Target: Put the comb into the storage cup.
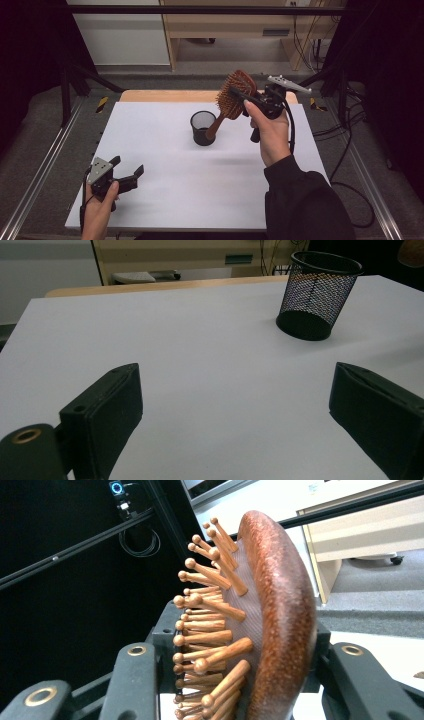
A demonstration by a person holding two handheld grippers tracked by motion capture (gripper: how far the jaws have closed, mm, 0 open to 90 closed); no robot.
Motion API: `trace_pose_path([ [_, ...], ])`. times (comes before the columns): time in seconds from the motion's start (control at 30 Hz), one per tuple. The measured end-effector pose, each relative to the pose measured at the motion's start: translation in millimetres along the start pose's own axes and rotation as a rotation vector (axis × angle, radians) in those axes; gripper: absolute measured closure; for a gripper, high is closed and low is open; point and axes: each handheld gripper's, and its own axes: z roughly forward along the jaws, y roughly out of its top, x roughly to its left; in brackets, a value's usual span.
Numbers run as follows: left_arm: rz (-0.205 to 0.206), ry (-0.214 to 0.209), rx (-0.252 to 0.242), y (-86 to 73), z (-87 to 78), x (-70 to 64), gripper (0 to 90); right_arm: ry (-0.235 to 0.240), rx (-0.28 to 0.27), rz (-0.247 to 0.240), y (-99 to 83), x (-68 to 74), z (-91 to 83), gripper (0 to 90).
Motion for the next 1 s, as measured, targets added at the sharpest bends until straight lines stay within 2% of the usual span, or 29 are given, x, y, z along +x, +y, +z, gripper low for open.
trace_pose_path([
  [0.13, 0.013, 0.012, -0.005, 0.2, 0.3, -0.2, 7.4, -0.003, 0.0, -0.012, 4.5, 1.0, 14.6, 51.2],
  [0.27, 0.015, 0.004, -0.007, 0.7, 0.5, -1.6, 7.4, -0.009, 0.007, -0.016, 9.2, 0.3, 30.0, 51.2],
  [0.4, 0.023, 0.0, -0.008, 1.1, 1.2, -1.1, 7.4, -0.017, -0.004, -0.006, 14.3, -2.0, 40.9, 51.2],
  [0.5, 0.01, -0.027, -0.016, 1.7, 2.1, -1.8, 7.4, -0.016, -0.03, 0.011, 13.6, -6.9, 48.5, 51.0],
  [0.6, 0.018, -0.026, -0.014, 1.7, 1.9, -2.2, 7.4, -0.032, -0.039, 0.018, 11.9, -11.4, 56.7, 51.1],
  [0.77, 0.012, -0.029, -0.019, 1.6, 1.5, -0.6, 7.4, -0.061, -0.071, 0.009, 13.7, -14.0, 61.5, 51.0],
  [0.87, 0.002, -0.037, -0.025, 1.7, 1.4, 0.7, 7.3, -0.07, -0.072, 0.002, 14.9, -13.7, 61.2, 51.0],
  [1.0, 0.008, -0.044, -0.028, 1.8, 1.0, 0.5, 7.3, -0.081, -0.059, -0.012, 14.1, -13.4, 61.8, 50.9],
])
